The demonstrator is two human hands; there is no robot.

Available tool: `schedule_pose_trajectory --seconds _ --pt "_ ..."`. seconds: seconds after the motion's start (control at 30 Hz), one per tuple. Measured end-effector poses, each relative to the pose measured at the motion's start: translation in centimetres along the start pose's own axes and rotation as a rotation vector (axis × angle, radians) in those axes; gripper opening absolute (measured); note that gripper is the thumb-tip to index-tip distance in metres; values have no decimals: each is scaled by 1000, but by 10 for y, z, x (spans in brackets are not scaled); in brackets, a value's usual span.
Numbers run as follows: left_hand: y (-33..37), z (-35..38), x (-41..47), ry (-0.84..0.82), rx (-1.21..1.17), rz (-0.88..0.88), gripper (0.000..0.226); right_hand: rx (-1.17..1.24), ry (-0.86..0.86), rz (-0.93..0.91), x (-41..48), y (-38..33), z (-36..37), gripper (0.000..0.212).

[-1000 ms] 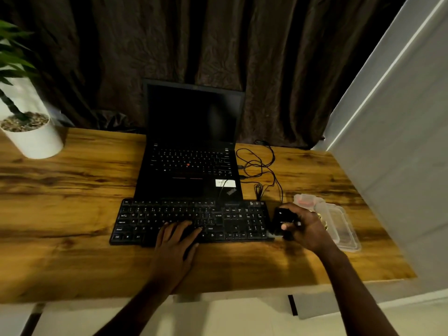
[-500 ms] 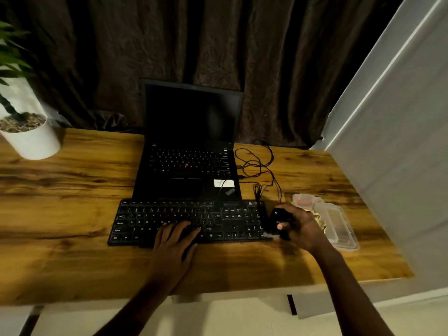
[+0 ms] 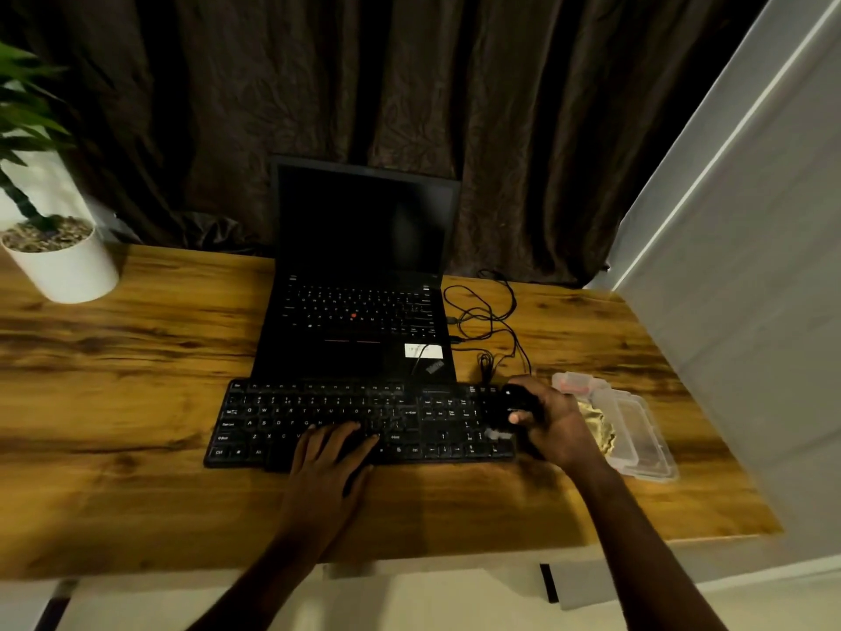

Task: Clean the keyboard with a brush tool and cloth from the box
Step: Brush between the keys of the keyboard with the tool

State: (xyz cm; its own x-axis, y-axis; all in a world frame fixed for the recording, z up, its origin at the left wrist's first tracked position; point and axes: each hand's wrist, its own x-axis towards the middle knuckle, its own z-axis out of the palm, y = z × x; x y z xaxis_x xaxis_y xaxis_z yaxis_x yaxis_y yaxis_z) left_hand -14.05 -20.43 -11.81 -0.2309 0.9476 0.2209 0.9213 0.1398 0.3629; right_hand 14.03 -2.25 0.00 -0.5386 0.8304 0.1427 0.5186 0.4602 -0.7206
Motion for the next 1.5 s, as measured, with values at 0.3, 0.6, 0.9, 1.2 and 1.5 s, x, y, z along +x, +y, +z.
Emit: schedule_pose_trajectory --seconds 0.3,0.6,0.9,1.2,1.5 --pt "-3 2 0 -10 3 19 57 30 -168 16 10 -1 4 51" --pt "-1 1 -1 19 16 26 45 67 1 59 21 -4 22 61" --pt "1 0 -3 42 13 33 44 90 -62 100 25 -2 4 52" --pt "1 -1 0 7 8 27 49 46 -179 135 22 -7 -1 52" --pt "-1 -1 -1 -16 4 20 53 118 110 142 23 -12 22 53"
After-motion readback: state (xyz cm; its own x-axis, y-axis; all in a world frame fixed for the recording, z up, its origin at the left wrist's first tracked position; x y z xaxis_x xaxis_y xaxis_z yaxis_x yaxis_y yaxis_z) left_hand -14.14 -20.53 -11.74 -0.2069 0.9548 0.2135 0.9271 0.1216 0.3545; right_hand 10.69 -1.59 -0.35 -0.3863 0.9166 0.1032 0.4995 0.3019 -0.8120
